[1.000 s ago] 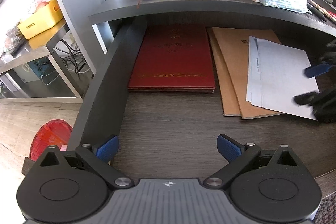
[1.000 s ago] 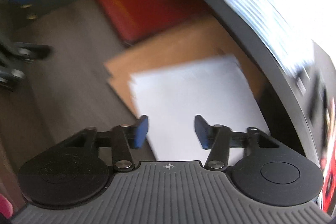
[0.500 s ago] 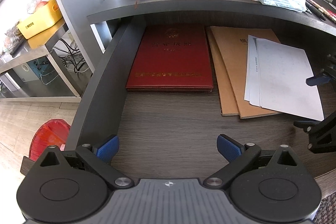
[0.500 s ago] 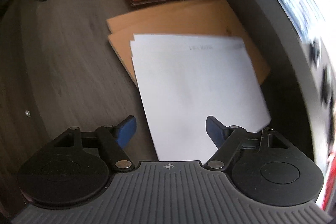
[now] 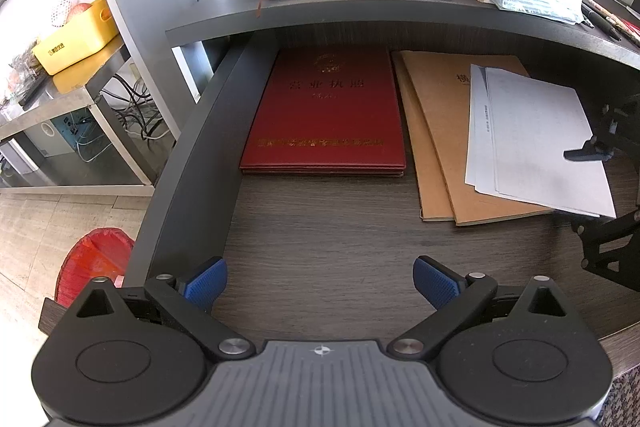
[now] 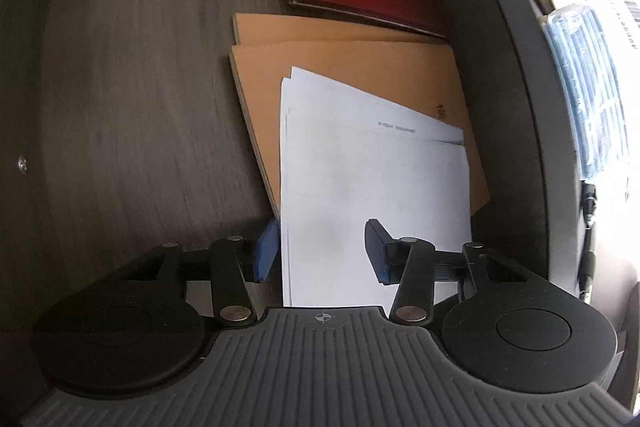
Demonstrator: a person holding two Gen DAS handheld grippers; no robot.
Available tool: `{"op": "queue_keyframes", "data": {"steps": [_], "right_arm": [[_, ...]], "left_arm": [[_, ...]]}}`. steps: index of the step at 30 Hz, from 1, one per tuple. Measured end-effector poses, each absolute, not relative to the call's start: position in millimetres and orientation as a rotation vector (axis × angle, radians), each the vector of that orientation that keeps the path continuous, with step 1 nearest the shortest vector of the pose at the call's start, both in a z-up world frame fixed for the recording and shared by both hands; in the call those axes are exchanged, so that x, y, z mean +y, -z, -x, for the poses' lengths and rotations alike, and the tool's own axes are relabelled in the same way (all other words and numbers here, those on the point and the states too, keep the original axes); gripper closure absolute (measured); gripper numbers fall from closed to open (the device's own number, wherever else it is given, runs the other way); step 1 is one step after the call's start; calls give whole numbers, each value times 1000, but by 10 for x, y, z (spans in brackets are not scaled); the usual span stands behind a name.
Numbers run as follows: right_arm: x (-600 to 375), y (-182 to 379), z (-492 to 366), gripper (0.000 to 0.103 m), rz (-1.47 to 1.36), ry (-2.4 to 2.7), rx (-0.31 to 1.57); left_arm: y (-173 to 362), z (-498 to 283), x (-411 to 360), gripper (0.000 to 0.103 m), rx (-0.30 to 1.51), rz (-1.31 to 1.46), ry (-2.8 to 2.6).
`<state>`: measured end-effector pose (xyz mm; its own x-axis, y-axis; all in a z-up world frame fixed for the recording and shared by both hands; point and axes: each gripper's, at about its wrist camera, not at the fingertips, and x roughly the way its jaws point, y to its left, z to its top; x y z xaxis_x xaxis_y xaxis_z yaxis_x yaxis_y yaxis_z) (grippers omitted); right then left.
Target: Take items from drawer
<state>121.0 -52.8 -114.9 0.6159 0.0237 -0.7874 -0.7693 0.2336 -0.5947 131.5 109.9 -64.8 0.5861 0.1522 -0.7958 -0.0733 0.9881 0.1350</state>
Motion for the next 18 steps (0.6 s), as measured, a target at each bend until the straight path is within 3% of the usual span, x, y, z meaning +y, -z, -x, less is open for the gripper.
{"op": "queue_keyframes", "data": {"steps": [12,14,16,18], "right_arm": [[-758,1123,-1340,53,1187,-659,834],[-782,1159,-1366,53,1182,-659,853],[-818,1183,-1385,55,1165,-670,856],[-860,1180,-1417,65,1129,-677,855]], "left_arm": [[227,-1631,920,7,919,-43,65],[177,-1824,806,13,957,-79,128],[145,-2017,704,14,998,-113,206],[178,-2193,625,15,1066,-135,272]]}}
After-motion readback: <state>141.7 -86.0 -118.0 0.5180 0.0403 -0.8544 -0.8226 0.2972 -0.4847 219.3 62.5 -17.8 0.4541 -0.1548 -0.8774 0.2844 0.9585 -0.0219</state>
